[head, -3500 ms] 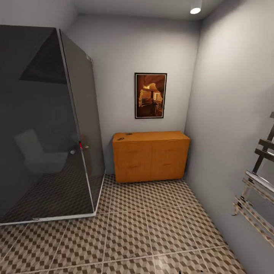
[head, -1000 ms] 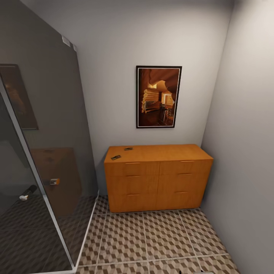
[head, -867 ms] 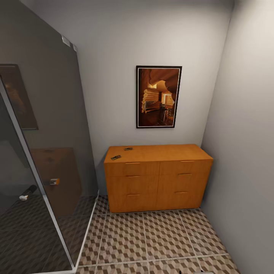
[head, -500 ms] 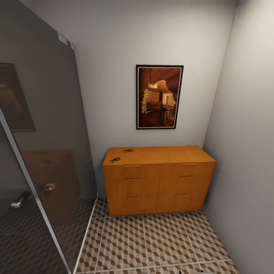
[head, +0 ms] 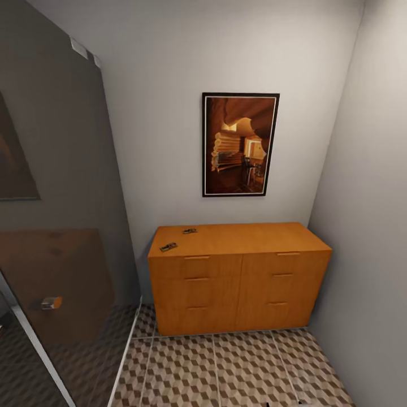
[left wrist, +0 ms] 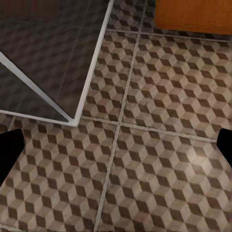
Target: Take the four mousetraps from the cabinet in the bathroom and place them on the bathroom floor. Make sure all four end up on the same floor surface, and ensure that at least two of them are either under or directly next to the same bathroom sink.
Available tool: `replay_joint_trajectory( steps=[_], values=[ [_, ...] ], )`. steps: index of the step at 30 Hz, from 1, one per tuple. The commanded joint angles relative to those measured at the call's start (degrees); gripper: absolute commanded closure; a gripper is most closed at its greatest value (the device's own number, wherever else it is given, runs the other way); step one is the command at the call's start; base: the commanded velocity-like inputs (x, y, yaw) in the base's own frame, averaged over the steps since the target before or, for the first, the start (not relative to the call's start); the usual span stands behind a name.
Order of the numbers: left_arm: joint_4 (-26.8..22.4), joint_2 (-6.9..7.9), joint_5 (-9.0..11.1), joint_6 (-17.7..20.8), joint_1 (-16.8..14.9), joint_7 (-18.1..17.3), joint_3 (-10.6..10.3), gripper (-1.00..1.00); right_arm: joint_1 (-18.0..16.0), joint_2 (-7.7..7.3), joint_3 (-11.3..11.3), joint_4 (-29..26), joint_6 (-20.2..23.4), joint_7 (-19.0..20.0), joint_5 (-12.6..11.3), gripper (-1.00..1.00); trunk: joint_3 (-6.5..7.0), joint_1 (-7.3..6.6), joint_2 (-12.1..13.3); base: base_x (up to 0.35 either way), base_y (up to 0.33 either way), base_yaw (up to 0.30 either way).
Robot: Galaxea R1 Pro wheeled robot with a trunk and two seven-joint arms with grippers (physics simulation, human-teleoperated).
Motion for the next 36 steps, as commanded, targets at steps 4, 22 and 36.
replay_joint_trajectory(
  steps=[4,22,36],
  values=[
    [0.23,-0.04,0.27,-0.26,-0.07,0.17,-0.49,-1.00,-0.08,-0.04,-0.28,0.22,-0.26,-0.36,0.64,-1.00,-0.02,0.06,-0.04,0.320,0.000,0.000],
    [0.23,-0.43,0.41,-0.37,-0.07,0.10,-0.44,-1.00,-0.08,-0.04,-0.28,0.23,-0.26,-0.35,0.66,-1.00,-0.02,0.06,-0.04,0.072,0.000,0.000],
    [0.23,-0.57,0.45,-0.34,-0.07,0.17,-0.40,-1.00,-0.08,-0.04,-0.28,0.24,-0.26,-0.35,0.62,-1.00,-0.02,0.06,-0.04,0.000,0.000,0.000]
  ],
)
